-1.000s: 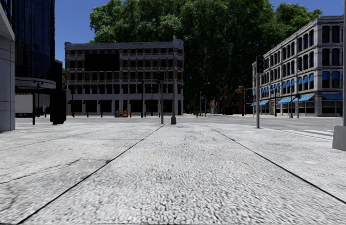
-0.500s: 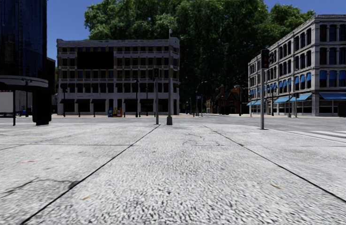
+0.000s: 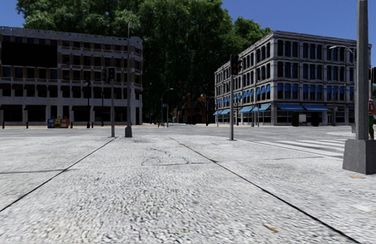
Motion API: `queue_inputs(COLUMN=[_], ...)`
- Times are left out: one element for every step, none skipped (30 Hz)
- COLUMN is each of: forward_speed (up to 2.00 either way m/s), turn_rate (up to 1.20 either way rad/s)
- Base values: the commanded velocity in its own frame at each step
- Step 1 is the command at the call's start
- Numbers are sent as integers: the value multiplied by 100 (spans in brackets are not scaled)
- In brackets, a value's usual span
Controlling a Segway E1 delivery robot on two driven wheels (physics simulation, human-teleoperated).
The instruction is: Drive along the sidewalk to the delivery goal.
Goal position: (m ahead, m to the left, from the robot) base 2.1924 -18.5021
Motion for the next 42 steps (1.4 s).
queue_inputs(forward_speed=[137, 137, 137, 137, 137, 137, 137, 137, 137, 137, 137, 137, 137, 137, 137, 137, 137, 137, 137, 137, 137, 137, 137, 137, 135, 132, 132, 132, 132, 132, 132, 131, 131, 131, 131, 129, 129, 129, 129, 129, 129, 129], turn_rate=[-63, -63, -63, -63, -63, -63, -63, -63, -63, -60, -14, -14, 0, 0, 0, 0, 0, 0, 0, 0, 0, 0, 0, 0, 0, 0, 0, 0, 0, 0, 0, 0, 0, 0, -13, -25, -25, -27, -27, -28, -28, -28])
